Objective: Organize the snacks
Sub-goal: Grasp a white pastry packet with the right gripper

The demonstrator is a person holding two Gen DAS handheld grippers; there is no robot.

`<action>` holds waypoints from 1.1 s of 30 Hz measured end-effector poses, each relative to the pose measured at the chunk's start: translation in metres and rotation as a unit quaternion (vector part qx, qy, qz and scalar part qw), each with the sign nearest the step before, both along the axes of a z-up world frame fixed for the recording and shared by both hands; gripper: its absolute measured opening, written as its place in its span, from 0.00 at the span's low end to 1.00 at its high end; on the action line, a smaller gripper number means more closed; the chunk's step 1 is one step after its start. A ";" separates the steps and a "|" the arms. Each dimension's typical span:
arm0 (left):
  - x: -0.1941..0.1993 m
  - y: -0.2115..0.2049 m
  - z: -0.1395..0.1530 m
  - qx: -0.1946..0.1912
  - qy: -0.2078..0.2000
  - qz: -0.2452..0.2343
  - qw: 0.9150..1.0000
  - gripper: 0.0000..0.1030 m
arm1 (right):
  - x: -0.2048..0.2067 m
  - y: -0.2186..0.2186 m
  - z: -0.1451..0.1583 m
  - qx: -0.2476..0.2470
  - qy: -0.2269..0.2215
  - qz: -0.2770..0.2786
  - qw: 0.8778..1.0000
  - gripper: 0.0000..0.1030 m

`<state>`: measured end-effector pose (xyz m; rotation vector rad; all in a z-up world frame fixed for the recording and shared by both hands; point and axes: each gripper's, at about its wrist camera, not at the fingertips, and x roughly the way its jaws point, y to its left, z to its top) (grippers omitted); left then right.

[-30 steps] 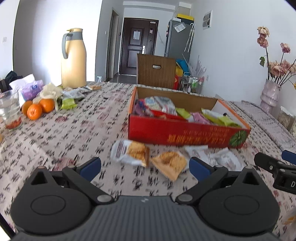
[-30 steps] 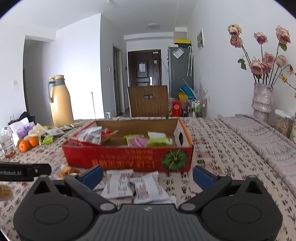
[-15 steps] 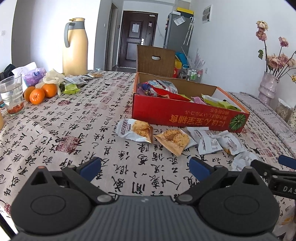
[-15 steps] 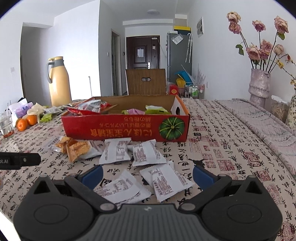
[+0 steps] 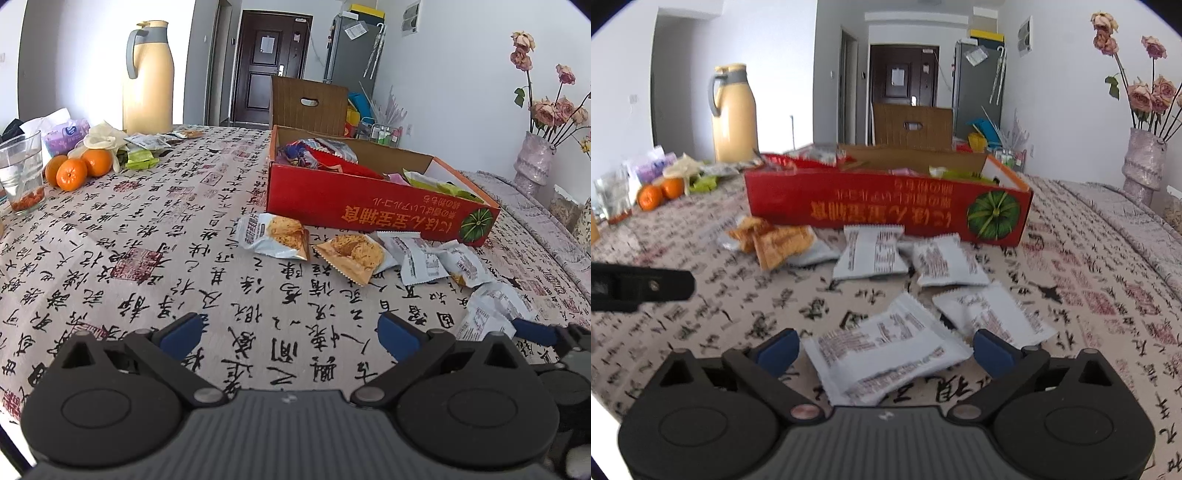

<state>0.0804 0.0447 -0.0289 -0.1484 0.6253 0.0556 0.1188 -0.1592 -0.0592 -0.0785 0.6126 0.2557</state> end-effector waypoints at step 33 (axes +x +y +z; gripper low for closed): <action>-0.008 -0.001 -0.003 0.003 0.006 0.002 1.000 1.00 | -0.010 -0.019 0.001 0.045 -0.031 0.006 0.999 0.21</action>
